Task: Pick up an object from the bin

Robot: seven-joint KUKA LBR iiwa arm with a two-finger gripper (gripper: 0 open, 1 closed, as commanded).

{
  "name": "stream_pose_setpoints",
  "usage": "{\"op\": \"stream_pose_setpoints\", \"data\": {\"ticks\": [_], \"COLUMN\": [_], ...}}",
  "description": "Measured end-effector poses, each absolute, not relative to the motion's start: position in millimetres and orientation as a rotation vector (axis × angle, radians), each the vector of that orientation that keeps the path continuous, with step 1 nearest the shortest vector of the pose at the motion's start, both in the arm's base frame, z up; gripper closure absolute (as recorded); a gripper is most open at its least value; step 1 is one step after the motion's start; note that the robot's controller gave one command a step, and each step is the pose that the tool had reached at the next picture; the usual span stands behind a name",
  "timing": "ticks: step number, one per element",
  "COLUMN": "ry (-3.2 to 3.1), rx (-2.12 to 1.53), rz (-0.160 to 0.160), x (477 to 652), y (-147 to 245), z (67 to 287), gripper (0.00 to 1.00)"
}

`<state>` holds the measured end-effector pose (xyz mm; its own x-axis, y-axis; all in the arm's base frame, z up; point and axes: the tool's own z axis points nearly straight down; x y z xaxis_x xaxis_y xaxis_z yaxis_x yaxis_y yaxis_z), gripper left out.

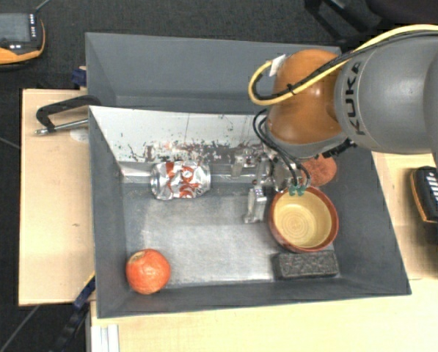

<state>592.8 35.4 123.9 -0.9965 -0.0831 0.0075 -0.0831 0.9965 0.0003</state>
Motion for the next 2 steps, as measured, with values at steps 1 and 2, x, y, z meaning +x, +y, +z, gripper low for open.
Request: {"op": "stream_pose_setpoints", "data": {"ticks": [1,2], "ry": [-3.131,-3.137], "rx": [0.145,0.264], "rz": [0.004,0.005], "x": [600.0,572.7], "y": [-45.1,-32.9], "z": [96.6,200.8], "gripper": [0.0,0.0]}}
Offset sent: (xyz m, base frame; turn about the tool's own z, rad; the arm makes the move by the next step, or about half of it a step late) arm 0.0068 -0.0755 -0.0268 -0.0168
